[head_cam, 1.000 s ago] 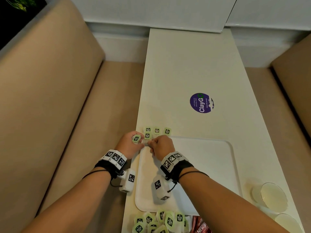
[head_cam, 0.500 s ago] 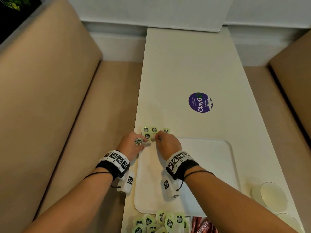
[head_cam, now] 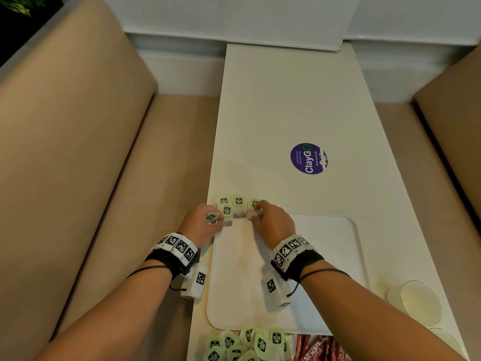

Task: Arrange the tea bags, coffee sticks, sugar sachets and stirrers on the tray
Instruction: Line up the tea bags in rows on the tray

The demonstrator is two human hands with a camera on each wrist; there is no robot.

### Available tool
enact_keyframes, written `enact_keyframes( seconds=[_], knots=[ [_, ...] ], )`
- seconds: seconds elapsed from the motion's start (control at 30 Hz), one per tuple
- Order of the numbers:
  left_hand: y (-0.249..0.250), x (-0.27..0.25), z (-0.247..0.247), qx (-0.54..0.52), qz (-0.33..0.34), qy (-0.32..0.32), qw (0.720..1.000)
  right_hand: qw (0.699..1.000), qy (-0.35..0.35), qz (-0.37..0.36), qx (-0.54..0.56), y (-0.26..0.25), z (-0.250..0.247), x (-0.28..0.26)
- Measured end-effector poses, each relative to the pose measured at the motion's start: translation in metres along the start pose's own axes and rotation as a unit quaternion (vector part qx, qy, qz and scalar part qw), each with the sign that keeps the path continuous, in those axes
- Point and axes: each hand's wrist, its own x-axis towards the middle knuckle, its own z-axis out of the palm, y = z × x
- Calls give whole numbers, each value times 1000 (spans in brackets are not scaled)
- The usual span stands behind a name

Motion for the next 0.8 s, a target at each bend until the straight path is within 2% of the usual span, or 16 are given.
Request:
enact_keyframes(
  seconds=[0.13, 0.4, 0.53, 0.67, 0.8],
  knots=[
    [2, 1, -2, -9, -4, 17, 1000, 1000, -4, -7, -6, 0, -2, 3],
    [7, 5, -2, -17, 10, 7, 1000, 1000, -2, -10, 2, -5, -4, 3],
    [4, 6, -2, -25, -11, 22, 999, 1000, 14, -1, 28, -7, -8, -1],
    [2, 5, -5, -97, -28, -8, 995, 995, 6, -51, 87, -13, -10, -3],
    [9, -1, -3, -166, -10, -68, 984, 983, -35, -150, 99, -27, -12, -8]
  ],
)
